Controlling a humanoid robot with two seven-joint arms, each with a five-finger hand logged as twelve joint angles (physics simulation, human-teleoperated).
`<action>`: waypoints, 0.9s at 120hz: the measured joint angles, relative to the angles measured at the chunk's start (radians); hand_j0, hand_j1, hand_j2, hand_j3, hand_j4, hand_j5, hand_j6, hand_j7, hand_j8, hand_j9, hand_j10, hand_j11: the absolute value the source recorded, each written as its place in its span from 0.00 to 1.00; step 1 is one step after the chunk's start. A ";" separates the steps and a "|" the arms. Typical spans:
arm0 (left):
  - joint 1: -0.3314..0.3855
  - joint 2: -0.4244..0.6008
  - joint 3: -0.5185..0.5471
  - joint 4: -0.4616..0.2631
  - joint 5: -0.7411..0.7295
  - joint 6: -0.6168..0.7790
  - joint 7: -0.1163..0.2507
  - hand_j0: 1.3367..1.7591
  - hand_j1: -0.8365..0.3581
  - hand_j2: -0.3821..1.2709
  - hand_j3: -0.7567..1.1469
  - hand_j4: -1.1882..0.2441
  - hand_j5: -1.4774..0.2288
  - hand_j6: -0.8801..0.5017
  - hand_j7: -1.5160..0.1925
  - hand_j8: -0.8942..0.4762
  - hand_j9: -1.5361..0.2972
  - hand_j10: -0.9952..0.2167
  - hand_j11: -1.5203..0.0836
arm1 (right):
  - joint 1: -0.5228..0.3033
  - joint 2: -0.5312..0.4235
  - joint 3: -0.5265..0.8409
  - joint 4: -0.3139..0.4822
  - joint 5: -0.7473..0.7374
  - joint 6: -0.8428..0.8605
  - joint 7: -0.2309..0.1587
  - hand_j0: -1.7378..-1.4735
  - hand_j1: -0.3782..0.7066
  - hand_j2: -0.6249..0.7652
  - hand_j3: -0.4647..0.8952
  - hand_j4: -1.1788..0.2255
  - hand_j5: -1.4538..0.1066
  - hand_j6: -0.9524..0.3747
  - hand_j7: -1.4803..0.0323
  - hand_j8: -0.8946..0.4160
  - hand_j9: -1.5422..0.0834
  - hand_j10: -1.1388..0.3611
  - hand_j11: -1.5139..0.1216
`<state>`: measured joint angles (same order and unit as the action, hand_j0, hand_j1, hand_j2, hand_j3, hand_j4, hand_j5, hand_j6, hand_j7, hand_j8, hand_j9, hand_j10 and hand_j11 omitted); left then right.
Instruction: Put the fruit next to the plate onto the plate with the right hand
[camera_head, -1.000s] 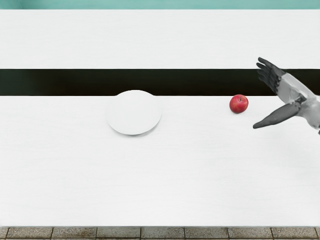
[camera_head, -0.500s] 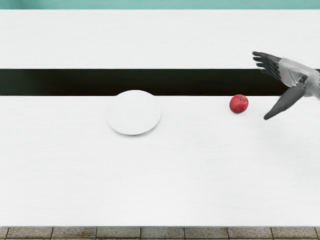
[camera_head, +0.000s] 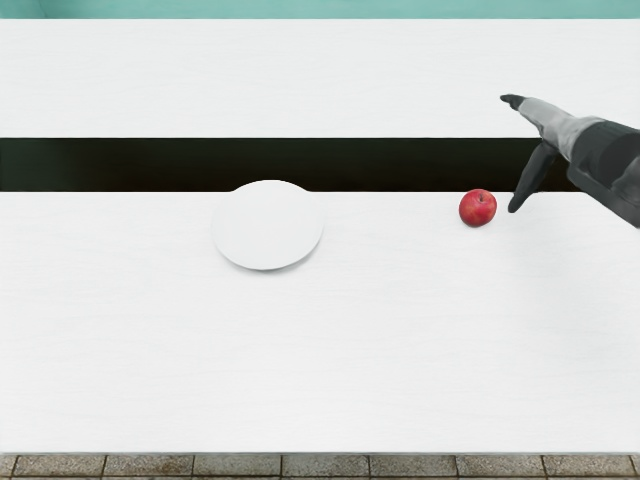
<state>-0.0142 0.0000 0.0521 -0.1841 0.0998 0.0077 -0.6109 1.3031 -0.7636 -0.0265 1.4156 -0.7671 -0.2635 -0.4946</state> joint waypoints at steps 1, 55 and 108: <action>0.000 0.000 0.000 0.000 0.000 0.000 0.000 0.76 0.98 0.23 0.40 0.82 0.86 0.63 0.88 0.64 0.83 0.81 0.94 | 0.004 0.000 -0.004 0.007 -0.001 -0.002 -0.008 0.30 0.03 0.45 0.34 0.84 0.93 0.71 0.98 0.68 0.95 0.76 0.93; 0.000 0.000 0.000 0.000 0.000 0.000 0.000 0.76 0.98 0.23 0.40 0.82 0.86 0.63 0.88 0.64 0.83 0.81 0.94 | 0.133 0.073 -0.133 0.191 -0.050 -0.156 -0.115 0.30 0.03 0.45 0.34 0.84 0.93 0.71 0.98 0.68 0.95 0.76 0.93; 0.000 0.000 0.001 0.000 0.000 0.000 0.000 0.76 0.98 0.23 0.40 0.82 0.86 0.63 0.88 0.64 0.83 0.81 0.94 | 0.174 0.203 -0.333 0.041 0.015 -0.264 -0.116 0.30 0.05 0.45 0.34 0.82 0.92 0.70 0.96 0.67 0.93 0.75 0.91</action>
<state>-0.0138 0.0000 0.0533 -0.1841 0.0998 0.0077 -0.6109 1.4767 -0.5604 -0.3596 1.4567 -0.7523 -0.5279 -0.6108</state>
